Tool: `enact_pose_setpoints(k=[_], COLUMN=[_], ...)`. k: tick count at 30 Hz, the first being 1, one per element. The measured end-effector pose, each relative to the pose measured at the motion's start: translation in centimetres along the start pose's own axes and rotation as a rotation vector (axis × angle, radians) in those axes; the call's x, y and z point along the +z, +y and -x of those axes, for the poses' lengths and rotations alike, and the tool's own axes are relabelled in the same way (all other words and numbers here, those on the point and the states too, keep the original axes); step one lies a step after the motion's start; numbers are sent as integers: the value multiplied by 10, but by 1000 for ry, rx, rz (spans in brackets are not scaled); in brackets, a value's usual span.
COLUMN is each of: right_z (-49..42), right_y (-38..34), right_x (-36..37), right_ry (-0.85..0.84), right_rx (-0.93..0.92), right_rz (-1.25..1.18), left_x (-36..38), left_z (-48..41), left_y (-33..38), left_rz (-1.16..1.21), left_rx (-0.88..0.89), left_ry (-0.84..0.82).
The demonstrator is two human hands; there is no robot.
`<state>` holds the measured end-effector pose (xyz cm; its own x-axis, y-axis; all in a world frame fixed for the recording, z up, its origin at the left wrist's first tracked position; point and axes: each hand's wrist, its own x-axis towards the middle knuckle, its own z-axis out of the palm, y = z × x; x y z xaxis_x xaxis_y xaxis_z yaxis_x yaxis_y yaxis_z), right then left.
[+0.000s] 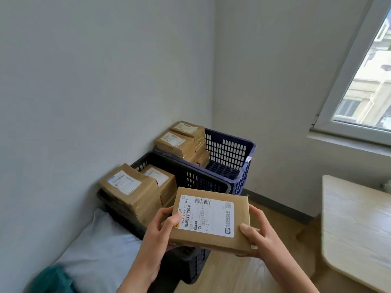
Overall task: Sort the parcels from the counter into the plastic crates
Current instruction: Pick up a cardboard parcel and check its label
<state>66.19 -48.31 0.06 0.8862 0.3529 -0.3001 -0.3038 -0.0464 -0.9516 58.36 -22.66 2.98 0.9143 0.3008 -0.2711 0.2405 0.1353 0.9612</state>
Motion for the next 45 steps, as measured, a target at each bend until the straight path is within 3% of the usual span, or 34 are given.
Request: enact_pose_setpoints(k=[5, 11, 14, 17, 20, 26, 34, 37, 42, 45], right_z=[-65, -167, -217, -266, -306, -355, -385, -390, -402, -413], right_y=[-26, -52, -54, -46, -37, -16, -36, -53, -76, -84], right_x=[5, 56, 92, 125, 155, 186, 180, 176, 212, 239], right_ry=[-141, -35, -53, -86, -106, -88, -338, -422, -575, -678], right_rx=[118, 142, 161, 188, 194, 144, 61, -127, -726, -764], right_rz=[-28, -123, -89, -49, -28, 491, 713, 810, 1072, 1298], left_x=[-6, -35, -69, -106, -121, -116, -114, -114, -109, -109], left_z=[-77, -185, -227, -259, -266, -271, -274, -276, -276, -275], left_y=[39, 61, 53, 24, -6, -14, -11, -11, -10, -8], left_rz=[-154, -338, -482, -688, -854, -974, -1053, -1043, -1056, -1077], left_rx=[64, 175, 248, 170, 43, 29, -11, -15, -30, -29], left_ry=[-43, 153, 368, 560, 594, 626, 650, 656, 662, 642])
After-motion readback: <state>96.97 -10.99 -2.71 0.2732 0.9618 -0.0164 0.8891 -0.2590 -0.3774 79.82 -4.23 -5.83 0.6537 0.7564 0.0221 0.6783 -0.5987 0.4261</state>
